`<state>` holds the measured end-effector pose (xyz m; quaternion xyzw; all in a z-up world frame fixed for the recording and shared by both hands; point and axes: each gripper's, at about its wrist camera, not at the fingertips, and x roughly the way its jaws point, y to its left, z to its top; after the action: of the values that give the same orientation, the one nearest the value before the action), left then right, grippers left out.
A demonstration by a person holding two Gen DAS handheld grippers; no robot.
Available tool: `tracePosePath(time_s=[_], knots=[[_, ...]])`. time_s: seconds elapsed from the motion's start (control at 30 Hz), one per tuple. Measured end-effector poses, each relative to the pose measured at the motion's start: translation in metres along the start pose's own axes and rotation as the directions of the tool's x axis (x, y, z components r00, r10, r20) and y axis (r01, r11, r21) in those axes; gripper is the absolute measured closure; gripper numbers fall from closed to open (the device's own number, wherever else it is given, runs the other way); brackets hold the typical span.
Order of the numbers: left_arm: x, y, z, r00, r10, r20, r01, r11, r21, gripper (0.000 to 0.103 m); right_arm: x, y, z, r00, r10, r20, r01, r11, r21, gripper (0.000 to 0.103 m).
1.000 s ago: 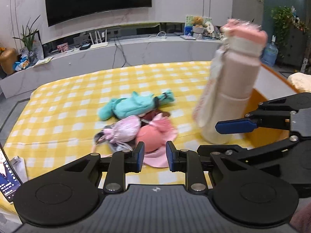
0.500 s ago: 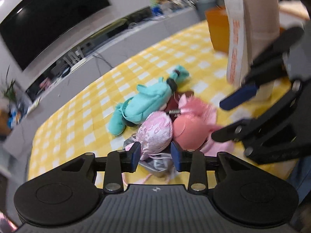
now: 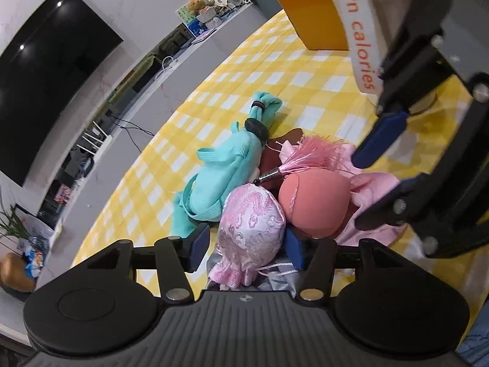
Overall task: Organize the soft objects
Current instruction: 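Grasp the pink lace pouch with the left tool while the right tool grasps the pink ball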
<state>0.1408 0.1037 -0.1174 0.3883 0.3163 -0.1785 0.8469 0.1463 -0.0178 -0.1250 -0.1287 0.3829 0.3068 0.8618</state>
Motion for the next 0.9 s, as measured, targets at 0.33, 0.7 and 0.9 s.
tracePosePath(time_s=[0.33, 0.7, 0.9], knots=[[0.009, -0.006, -0.002, 1.0, 0.003, -0.004, -0.002, 0.997, 0.081, 0.042, -0.003, 0.001, -0.001, 1.0, 0.003, 0.001, -0.003, 1.0, 0.011, 0.06], [-0.032, 0.027, -0.004, 0.999, 0.023, 0.037, -0.01, 0.946, -0.324, 0.061, -0.011, 0.003, 0.001, 1.0, 0.006, 0.03, -0.006, 1.0, 0.015, 0.053], [-0.066, 0.052, -0.016, 0.999, 0.012, 0.036, 0.012, 0.798, -0.603, 0.061, -0.01, 0.006, 0.007, 0.998, 0.022, 0.057, -0.023, 1.0, 0.014, 0.051]])
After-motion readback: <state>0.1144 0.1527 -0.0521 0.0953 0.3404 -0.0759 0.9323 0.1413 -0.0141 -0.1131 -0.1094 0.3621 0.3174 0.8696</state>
